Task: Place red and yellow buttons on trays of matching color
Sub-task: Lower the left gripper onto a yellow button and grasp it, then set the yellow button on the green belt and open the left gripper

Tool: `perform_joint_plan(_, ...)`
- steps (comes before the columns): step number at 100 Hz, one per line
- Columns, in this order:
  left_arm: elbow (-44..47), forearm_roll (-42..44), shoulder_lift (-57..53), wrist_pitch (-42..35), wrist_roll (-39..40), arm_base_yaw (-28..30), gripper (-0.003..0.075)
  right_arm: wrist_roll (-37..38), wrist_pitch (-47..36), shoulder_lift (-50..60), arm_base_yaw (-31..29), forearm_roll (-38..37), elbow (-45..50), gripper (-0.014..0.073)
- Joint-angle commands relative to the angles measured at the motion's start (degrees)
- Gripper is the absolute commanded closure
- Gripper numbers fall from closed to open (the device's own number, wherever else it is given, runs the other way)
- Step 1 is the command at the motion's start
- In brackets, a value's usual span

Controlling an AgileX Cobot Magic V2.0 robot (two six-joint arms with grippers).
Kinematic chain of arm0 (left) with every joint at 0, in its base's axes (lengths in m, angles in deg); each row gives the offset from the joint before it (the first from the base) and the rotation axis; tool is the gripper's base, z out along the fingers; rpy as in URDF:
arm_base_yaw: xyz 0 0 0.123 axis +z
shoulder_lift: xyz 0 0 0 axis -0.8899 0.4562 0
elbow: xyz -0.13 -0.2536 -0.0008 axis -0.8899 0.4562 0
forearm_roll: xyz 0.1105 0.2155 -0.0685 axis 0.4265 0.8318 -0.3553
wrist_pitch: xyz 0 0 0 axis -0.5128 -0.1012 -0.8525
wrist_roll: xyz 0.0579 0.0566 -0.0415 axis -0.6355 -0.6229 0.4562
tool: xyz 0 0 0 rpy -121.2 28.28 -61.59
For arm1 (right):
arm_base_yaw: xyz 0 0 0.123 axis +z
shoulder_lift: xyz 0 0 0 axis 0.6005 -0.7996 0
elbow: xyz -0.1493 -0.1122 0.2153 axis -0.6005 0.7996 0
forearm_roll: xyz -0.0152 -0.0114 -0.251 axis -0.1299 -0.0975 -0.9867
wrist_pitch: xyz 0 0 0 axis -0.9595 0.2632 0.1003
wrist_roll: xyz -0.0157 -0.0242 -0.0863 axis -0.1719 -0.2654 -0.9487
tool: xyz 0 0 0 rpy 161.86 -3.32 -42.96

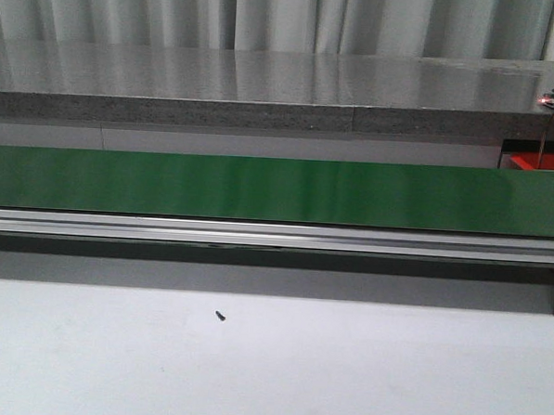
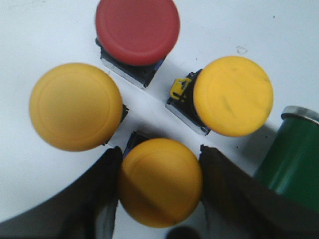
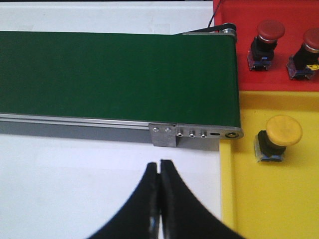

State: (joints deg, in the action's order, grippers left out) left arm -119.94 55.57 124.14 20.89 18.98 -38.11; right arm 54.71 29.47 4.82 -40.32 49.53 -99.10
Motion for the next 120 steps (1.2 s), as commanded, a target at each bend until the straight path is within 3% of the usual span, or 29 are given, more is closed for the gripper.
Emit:
perform_joint_plan(1, -1.80, -0.61, -2.90, -2.31, 0.56, 0.19, 0.0482, -0.33, -3.03, 0.13, 0.12, 0.97, -1.48, 0.0661)
perform_joint_plan(13, -1.80, -0.61, -2.90, -2.31, 0.56, 0.19, 0.0514, -0.33, -3.03, 0.13, 0.12, 0.97, -1.48, 0.0661)
perform_joint_plan(71, -1.80, 0.48, -12.62, 0.95, 0.02, 0.19, 0.0514, -0.33, -2.98, 0.13, 0.12, 0.97, -1.48, 0.0661)
perform_joint_plan(120, -1.80, 0.59, -16.12, 5.24, -2.14, -7.90, 0.0513, -0.33, -3.07, 0.13, 0.12, 1.02, -1.48, 0.0661)
